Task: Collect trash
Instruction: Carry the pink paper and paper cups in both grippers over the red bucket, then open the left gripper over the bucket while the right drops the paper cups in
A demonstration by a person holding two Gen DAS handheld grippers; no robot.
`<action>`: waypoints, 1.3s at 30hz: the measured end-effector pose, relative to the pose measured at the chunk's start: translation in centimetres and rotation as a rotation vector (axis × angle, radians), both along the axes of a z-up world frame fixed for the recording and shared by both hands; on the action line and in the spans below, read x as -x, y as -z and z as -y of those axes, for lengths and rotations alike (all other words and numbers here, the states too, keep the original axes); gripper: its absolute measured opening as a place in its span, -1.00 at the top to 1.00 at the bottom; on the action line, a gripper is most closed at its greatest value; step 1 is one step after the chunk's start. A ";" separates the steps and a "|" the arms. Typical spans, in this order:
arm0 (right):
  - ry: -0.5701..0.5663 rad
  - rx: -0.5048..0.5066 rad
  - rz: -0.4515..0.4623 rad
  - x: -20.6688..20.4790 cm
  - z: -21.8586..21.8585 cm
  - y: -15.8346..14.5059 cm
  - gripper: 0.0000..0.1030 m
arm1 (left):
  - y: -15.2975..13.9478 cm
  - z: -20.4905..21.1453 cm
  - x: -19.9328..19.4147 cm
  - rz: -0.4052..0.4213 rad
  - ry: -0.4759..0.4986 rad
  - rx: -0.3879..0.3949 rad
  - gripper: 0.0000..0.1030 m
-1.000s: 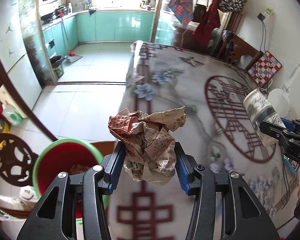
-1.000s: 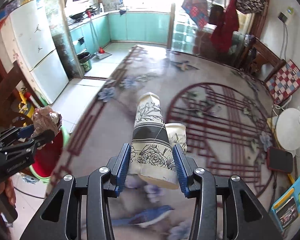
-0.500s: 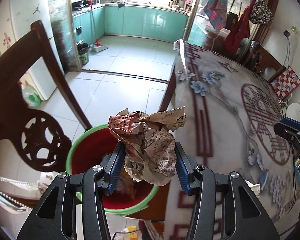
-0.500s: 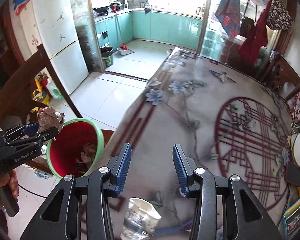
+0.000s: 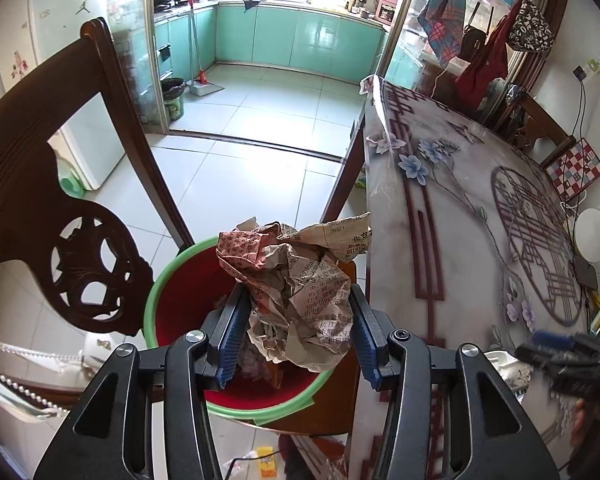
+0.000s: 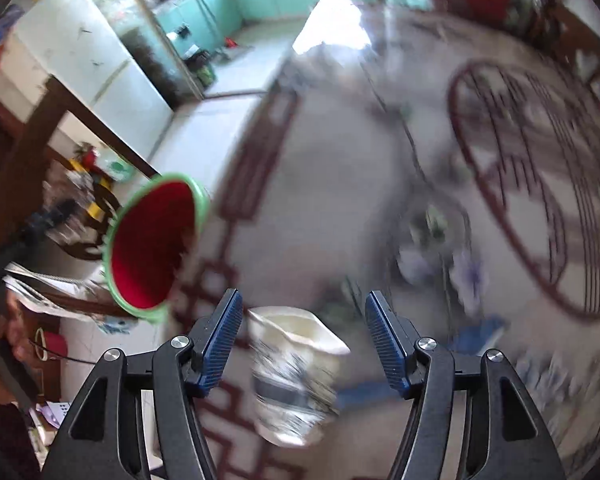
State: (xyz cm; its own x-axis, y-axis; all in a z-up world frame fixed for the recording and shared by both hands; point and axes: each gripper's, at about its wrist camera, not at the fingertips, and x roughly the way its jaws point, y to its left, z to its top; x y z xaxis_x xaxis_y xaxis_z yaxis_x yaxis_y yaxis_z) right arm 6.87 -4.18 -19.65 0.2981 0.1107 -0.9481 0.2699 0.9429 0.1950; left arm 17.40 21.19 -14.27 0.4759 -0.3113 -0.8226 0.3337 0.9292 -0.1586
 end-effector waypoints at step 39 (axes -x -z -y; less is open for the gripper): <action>-0.241 0.135 0.262 -8.6 -9.4 -8.0 0.78 | 1.7 -3.2 -0.6 -0.034 -0.050 -0.046 0.09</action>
